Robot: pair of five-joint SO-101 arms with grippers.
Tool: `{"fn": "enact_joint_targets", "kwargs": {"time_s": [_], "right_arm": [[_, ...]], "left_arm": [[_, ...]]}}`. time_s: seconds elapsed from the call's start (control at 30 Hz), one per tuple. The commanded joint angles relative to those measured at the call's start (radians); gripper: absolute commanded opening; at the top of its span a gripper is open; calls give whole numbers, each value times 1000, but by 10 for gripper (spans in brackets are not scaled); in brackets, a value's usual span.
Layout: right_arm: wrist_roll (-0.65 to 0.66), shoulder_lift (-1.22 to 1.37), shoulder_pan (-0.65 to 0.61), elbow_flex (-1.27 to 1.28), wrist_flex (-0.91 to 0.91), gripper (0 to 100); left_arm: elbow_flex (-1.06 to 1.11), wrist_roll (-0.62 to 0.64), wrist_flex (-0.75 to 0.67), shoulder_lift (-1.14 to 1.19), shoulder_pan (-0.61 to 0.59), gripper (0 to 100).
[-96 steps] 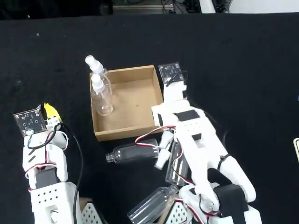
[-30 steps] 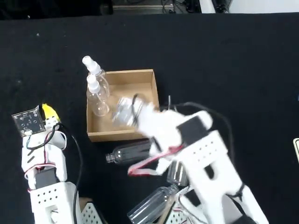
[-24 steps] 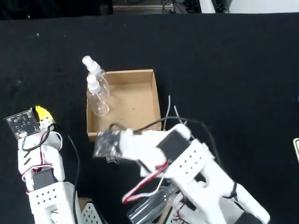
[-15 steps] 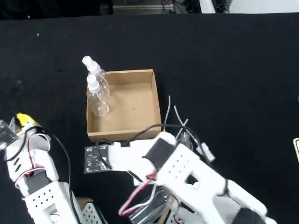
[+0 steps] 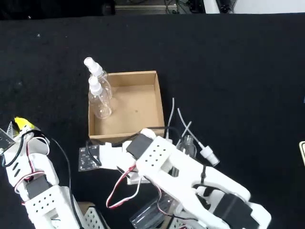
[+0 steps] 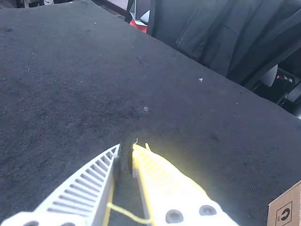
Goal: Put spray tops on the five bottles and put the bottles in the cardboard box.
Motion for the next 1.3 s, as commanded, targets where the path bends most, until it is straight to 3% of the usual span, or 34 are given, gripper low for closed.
{"fn": "enact_joint_targets", "kwargs": {"time_s": [0.0, 0.33, 0.7, 0.93, 1.27], "right_arm": [[2, 30, -11, -53, -74, 254], [-51, 36, -9, 91, -232, 254], [-117, 42, -9, 99, -164, 257], [-236, 44, -14, 36, -144, 404], [-290, 45, -15, -27, -129, 371]], "left_arm": [[16, 9, -11, -2, -8, 30], [16, 9, -12, -2, -8, 30], [16, 8, -12, -2, -7, 30], [16, 8, -12, -2, -7, 30], [16, 8, -12, -2, -7, 30]]}}
